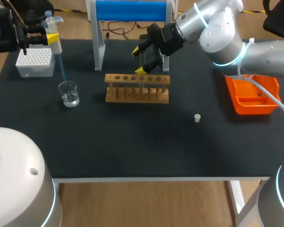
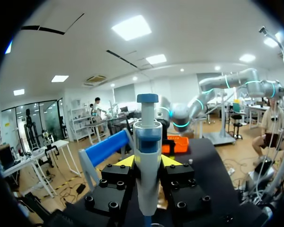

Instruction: Invert the test tube, pick up the pipette, mount the tip to pipette, aspirate from beaker and dispense into the tube, eject the tip, return the pipette, and cap with the stopper.

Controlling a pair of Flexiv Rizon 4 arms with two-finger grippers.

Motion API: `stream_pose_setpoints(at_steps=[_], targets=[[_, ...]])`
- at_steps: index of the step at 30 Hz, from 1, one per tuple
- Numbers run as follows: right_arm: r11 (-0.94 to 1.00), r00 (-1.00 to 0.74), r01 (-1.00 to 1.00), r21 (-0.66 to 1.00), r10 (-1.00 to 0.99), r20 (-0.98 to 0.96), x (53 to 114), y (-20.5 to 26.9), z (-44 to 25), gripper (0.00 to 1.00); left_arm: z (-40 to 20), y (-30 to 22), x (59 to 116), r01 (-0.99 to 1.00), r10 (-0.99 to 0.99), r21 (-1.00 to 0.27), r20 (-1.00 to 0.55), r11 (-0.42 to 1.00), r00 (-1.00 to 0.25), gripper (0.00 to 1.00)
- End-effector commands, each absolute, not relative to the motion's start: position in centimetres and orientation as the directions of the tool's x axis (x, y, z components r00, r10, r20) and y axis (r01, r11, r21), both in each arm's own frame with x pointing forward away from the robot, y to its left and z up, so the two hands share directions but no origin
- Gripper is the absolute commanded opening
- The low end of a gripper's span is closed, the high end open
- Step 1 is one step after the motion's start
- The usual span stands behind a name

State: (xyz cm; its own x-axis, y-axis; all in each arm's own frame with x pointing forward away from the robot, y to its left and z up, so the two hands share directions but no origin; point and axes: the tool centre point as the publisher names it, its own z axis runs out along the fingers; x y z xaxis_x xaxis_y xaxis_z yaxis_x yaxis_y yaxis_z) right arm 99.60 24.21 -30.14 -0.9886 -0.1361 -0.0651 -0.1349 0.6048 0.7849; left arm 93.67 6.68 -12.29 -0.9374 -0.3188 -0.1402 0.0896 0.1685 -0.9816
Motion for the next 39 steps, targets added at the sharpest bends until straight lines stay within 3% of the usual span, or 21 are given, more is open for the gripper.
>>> stream_pose_setpoints(at_steps=[1, 10, 13, 39], targets=[[0.607, -0.988, -0.134, 0.783, -0.138, -0.063, 99.6, 24.1, -30.0, 1.00, -10.6, 6.2, 93.3, 0.087, -0.327, -0.977, -0.148, 0.195, -0.934, 0.00], [0.607, -0.988, -0.134, 0.783, -0.138, -0.063, 99.6, 24.1, -30.0, 1.00, -8.5, 5.3, 93.6, 0.103, -0.315, -0.975, -0.163, 0.199, -0.935, 0.00], [0.607, -0.988, -0.134, 0.783, -0.138, -0.063, 99.6, 24.1, -30.0, 1.00, -7.8, 5.2, 93.7, 0.093, -0.327, -0.986, -0.135, 0.139, -0.935, 0.00], [0.600, -0.993, -0.112, 0.792, -0.106, -0.061, 100.2, 24.0, -30.3, 1.00, -7.8, 5.2, 93.7, 0.093, -0.327, -0.986, -0.135, 0.139, -0.935, 0.00]])
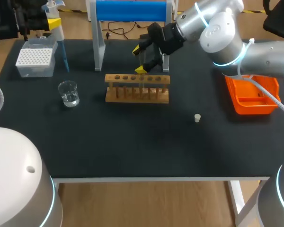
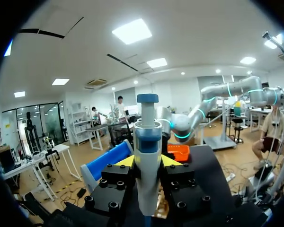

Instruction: Invert the test tube, pick up the pipette, mount the tip to pipette, aspirate from beaker and dispense into the tube, eject the tip, return the pipette, and cap with the stopper.

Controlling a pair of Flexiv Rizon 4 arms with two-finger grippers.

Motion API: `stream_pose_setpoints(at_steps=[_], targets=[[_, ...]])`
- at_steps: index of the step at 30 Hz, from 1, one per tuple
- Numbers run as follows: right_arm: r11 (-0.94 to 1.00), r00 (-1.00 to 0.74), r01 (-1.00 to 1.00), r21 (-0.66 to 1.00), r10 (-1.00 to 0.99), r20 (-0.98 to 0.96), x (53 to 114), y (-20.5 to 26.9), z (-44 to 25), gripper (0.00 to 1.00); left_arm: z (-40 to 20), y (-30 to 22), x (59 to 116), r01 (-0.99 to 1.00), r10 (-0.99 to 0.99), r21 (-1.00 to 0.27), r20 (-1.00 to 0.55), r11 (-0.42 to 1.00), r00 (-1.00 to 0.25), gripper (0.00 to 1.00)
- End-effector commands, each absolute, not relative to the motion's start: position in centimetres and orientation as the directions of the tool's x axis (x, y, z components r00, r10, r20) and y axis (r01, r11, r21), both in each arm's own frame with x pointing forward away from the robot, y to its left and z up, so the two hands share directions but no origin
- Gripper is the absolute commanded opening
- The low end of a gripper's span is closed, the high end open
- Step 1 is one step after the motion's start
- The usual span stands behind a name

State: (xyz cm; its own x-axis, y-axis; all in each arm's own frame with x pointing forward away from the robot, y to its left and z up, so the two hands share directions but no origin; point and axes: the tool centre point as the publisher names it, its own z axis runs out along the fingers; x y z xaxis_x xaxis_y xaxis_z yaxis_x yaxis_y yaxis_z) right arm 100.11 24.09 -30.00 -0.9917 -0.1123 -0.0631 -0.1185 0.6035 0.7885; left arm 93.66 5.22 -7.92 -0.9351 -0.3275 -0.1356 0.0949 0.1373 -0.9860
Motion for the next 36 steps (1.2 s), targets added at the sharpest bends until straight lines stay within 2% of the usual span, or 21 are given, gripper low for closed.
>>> stream_pose_setpoints(at_steps=[1, 36], targets=[[0.599, -0.993, -0.112, 0.793, -0.105, -0.061, 100.3, 23.9, -30.3, 1.00, -7.8, 5.2, 93.7, 0.093, -0.327, -0.986, -0.135, 0.139, -0.935, 0.00], [0.615, -0.986, -0.123, 0.779, -0.165, -0.025, 99.9, 25.0, -31.8, 1.00, -7.8, 5.2, 93.7, 0.093, -0.327, -0.986, -0.135, 0.139, -0.935, 0.00]])
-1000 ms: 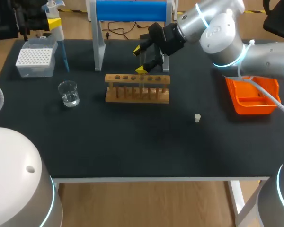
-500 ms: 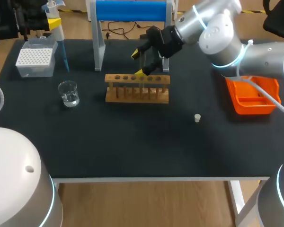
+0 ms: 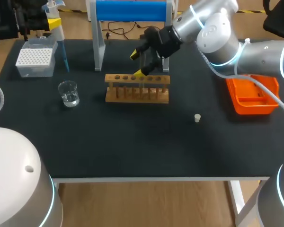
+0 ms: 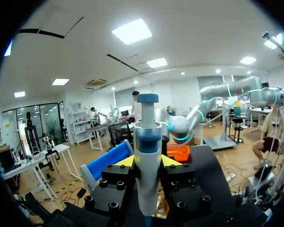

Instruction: Invert the test tube, pick up the pipette, mount the tip to pipette, aspirate from beaker and dispense into the tube, eject the tip, return the pipette, and cap with the stopper.

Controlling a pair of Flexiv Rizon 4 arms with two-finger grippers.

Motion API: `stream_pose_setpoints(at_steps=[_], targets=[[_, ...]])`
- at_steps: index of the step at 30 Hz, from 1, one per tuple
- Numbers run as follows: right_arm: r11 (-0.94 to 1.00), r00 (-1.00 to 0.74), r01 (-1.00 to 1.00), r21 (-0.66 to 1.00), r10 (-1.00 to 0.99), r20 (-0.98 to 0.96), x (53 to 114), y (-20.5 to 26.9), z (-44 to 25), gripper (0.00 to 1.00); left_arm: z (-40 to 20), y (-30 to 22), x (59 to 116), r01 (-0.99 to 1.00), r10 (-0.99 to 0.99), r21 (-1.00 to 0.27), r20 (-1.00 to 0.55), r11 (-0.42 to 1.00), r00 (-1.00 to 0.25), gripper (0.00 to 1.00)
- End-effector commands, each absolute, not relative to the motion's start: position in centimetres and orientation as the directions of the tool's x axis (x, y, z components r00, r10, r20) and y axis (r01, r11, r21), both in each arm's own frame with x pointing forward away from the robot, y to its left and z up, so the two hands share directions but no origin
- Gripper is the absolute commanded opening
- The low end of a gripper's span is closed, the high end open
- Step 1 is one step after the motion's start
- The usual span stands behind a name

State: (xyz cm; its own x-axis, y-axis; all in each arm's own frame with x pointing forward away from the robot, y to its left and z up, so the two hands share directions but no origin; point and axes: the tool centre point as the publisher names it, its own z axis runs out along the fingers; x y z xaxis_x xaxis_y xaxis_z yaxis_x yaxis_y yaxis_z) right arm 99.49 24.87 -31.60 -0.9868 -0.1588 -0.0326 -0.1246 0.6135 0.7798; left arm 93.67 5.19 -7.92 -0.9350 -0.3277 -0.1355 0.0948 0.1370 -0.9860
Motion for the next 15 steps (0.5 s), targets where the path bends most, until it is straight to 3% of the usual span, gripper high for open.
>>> stream_pose_setpoints(at_steps=[1, 15], targets=[[0.615, -0.986, -0.122, 0.779, -0.165, -0.024, 99.95, 25.08, -31.86, 1.00, -7.82, 5.23, 93.67, 0.093, -0.327, -0.986, -0.135, 0.139, -0.935, 0.00], [0.617, -0.987, -0.115, 0.778, -0.160, -0.019, 99.92, 25.05, -31.94, 1.00, -7.82, 5.23, 93.67, 0.093, -0.327, -0.986, -0.135, 0.139, -0.935, 0.00]])
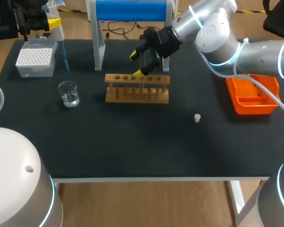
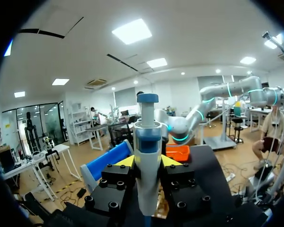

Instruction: Invert the test tube, pick up the pipette, mount the tip to pipette, aspirate from beaker and dispense into the tube, eject the tip, return the pipette, and cap with the stopper.

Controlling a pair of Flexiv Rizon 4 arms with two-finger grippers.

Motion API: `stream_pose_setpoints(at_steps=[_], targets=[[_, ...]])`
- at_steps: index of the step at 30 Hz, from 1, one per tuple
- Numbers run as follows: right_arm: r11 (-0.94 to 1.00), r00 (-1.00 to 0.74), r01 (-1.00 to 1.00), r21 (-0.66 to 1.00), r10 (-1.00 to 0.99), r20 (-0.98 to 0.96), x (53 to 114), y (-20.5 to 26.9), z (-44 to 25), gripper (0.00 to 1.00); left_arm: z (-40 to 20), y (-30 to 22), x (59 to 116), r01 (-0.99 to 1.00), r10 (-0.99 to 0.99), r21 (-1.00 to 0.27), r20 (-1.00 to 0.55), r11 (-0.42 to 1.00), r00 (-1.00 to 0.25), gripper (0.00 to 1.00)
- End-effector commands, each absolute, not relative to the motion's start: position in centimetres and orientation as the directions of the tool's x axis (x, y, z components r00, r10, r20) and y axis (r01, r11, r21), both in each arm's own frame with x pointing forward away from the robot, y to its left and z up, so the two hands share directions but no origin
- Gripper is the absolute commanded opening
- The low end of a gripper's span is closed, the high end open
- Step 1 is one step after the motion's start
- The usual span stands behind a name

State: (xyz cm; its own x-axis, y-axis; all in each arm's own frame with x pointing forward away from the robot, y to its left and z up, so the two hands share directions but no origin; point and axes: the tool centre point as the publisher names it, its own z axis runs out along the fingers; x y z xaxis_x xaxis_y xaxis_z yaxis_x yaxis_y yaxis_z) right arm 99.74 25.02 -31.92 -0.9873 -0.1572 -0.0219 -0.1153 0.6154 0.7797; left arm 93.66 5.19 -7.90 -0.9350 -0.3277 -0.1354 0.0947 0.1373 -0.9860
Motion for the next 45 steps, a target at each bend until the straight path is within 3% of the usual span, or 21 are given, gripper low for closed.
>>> stream_pose_setpoints(at_steps=[1, 9, 22, 45], targets=[[0.617, -0.987, -0.115, 0.778, -0.160, -0.019, 99.9, 25.0, -31.9, 1.00, -7.8, 5.2, 93.7, 0.093, -0.327, -0.986, -0.135, 0.139, -0.935, 0.00], [0.617, -0.987, -0.115, 0.778, -0.160, -0.019, 99.9, 25.0, -31.9, 1.00, -4.7, 2.9, 93.9, 0.091, -0.300, -0.979, -0.143, 0.181, -0.943, 0.00], [0.617, -0.987, -0.115, 0.778, -0.160, -0.019, 99.9, 25.0, -31.9, 1.00, 2.0, -6.4, 96.3, 0.041, -0.160, -0.979, -0.074, 0.199, -0.984, 0.00], [0.617, -0.987, -0.115, 0.778, -0.160, -0.019, 99.9, 25.0, -31.9, 1.00, 2.8, -16.1, 98.2, 0.050, -0.036, -0.987, -0.056, 0.152, -0.998, 0.00]])
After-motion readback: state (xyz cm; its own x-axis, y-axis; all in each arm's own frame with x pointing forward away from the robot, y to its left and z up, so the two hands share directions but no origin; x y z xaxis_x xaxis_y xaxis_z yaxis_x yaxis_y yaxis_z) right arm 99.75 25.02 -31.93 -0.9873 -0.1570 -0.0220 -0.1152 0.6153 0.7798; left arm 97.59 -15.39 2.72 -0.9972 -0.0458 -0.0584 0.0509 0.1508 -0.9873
